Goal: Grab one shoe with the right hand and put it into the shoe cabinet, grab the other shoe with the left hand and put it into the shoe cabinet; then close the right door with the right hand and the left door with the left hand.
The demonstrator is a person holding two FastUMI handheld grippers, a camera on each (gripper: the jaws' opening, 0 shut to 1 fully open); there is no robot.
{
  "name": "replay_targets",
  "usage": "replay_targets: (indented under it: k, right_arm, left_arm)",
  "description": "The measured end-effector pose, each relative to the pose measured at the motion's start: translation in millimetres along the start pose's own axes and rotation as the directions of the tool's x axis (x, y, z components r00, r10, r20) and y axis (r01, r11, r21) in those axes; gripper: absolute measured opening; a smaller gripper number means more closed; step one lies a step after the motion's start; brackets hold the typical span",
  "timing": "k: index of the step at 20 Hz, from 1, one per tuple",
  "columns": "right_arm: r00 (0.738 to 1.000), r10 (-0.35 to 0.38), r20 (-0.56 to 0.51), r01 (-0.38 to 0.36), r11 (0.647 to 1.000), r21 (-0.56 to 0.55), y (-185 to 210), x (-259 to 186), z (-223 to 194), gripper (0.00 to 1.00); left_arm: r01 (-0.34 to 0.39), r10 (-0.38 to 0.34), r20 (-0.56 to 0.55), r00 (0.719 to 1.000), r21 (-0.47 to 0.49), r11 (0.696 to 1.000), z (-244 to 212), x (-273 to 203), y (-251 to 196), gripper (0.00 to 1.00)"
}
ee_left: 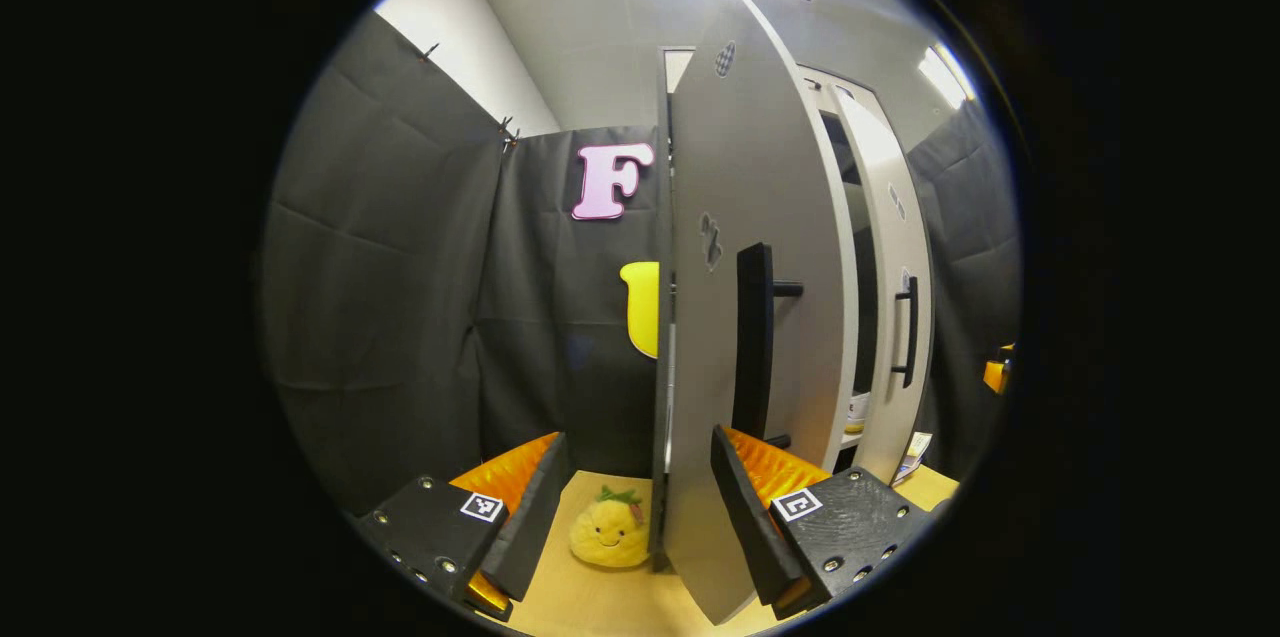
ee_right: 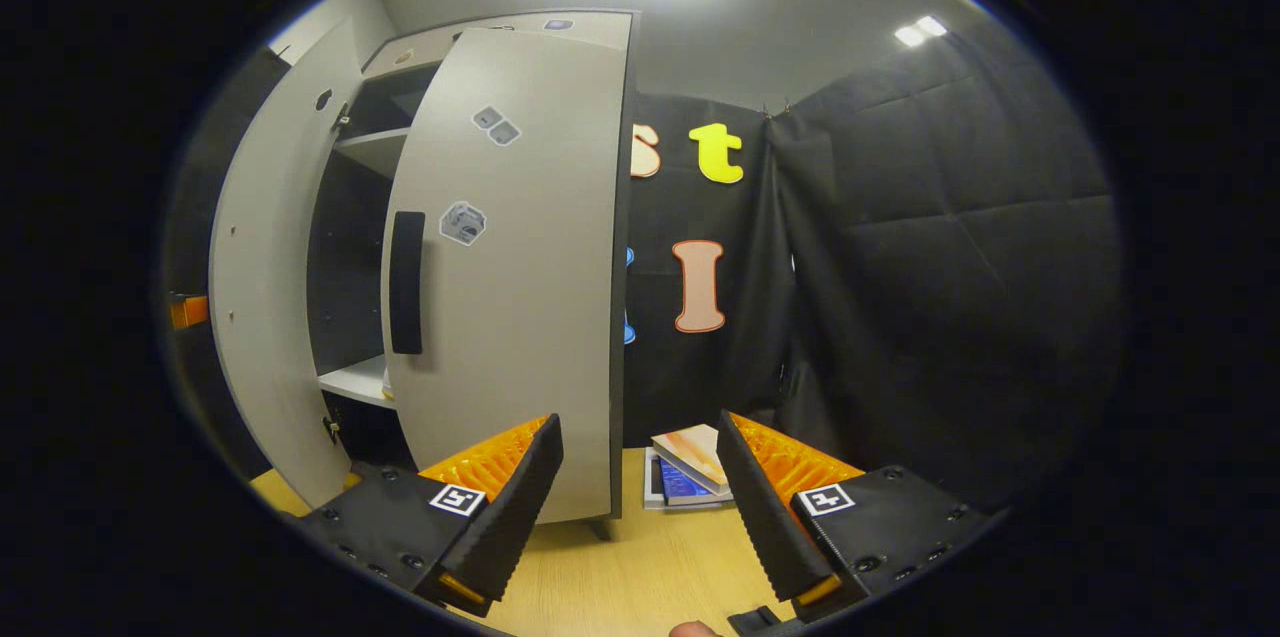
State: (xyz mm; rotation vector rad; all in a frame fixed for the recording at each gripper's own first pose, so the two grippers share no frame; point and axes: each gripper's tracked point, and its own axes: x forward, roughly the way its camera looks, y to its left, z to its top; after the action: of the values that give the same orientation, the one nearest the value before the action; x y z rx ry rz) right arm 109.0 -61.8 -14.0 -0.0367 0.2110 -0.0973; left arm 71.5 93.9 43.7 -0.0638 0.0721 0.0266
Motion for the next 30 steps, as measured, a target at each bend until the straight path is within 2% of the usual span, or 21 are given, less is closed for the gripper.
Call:
replay_targets:
  k: [7, 14, 17, 20, 25, 30]
  right_arm:
    - [1.000, -0.002, -0.022, 0.002, 1.000, -0.009, -18.4, -7.8, -9.4, 0.97]
    - [0.998, -0.042, -0.046, 0.041, 0.999, -0.014, -48.5, -20.3, -20.7, 0.97]
    - [0.997, -0.062, -0.055, 0.062, 0.998, -0.015, -61.0, -28.1, -23.6, 0.97]
    - [0.995, -0.075, -0.061, 0.074, 0.997, -0.019, -68.8, -34.5, -28.1, 0.97]
    - [0.998, -0.043, -0.055, 0.042, 0.999, -0.017, -68.0, -36.6, -27.7, 0.98]
    - [0.999, 0.044, -0.013, -0.044, 0.999, 0.010, -57.7, -37.5, -17.9, 0.97]
  left_arm:
    - [0.053, -0.053, 0.001, 0.999, -0.026, 0.998, 0.1, 18.5, -41.2, 0.78]
    - [0.130, -0.130, 0.013, 0.991, -0.035, 0.991, -1.7, 41.7, -111.6, 0.78]
    - [0.134, -0.134, 0.016, 0.991, -0.019, 0.991, -4.3, 53.1, -131.7, 0.79]
    - [0.130, -0.130, 0.020, 0.991, -0.013, 0.991, -3.5, 52.1, -132.9, 0.79]
    - [0.115, -0.114, 0.025, 0.993, -0.015, 0.993, -0.2, 46.6, -135.4, 0.79]
    - [0.072, -0.075, 0.057, 0.996, 0.050, 0.996, 13.0, 7.0, -131.2, 0.79]
